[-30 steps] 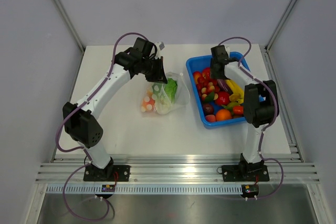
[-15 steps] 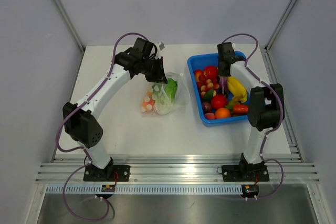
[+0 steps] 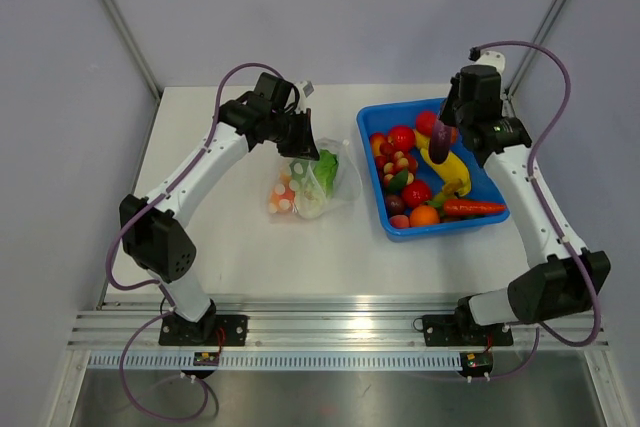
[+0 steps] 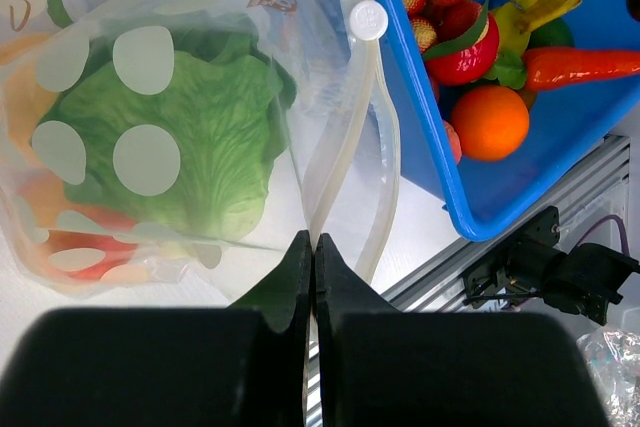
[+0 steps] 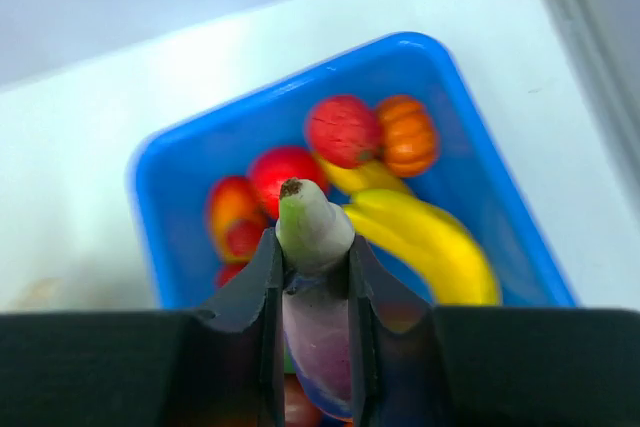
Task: Place the food in the zip-top bag and seal the zipper
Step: Pick up the fake vegetable from the bin, then place the fake vegetable in the zipper food storage bag.
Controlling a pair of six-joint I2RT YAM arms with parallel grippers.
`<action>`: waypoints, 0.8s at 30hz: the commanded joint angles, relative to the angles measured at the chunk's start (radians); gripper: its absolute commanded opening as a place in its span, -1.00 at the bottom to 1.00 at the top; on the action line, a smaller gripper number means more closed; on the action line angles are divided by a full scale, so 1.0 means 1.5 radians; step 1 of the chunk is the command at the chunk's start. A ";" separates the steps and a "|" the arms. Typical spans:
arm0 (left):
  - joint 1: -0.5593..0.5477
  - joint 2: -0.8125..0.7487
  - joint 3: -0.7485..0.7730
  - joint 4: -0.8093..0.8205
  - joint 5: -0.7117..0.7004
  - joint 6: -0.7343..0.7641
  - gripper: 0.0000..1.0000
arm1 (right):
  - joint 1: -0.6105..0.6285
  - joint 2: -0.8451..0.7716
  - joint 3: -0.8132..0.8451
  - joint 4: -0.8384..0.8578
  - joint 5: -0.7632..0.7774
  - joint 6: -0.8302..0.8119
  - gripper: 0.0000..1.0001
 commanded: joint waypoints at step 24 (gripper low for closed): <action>-0.002 -0.039 0.007 0.033 0.035 -0.009 -1.00 | 0.371 0.017 -0.211 0.322 0.126 0.468 -1.00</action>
